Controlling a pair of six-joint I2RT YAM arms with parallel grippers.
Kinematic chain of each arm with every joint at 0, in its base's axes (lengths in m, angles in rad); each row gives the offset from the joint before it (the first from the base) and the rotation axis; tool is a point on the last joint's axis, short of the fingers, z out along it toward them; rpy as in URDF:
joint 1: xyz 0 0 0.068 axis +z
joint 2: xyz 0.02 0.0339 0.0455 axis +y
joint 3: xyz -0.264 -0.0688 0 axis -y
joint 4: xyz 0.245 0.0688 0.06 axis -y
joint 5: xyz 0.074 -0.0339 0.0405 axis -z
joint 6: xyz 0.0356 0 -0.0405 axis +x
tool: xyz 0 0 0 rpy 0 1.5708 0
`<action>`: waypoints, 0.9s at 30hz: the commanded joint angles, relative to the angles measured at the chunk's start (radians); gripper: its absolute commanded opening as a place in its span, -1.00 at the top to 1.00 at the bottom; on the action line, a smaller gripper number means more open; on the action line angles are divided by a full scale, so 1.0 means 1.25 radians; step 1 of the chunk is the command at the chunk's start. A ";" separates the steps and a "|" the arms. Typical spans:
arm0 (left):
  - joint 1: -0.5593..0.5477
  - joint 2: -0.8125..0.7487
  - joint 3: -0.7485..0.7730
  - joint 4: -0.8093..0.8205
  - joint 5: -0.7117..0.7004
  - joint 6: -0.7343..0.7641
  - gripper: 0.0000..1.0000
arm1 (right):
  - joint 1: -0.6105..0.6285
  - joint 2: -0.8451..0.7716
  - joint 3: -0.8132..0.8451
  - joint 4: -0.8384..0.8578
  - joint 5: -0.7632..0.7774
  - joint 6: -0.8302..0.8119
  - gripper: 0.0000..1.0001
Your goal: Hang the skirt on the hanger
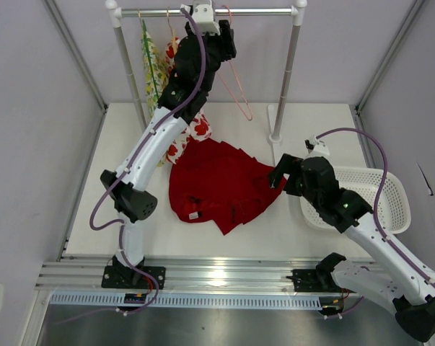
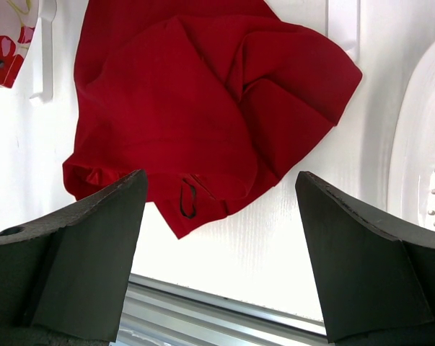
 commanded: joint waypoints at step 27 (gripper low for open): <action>-0.024 0.156 0.070 0.119 -0.128 -0.010 -0.28 | -0.049 0.051 -0.012 0.056 -0.068 -0.050 -0.79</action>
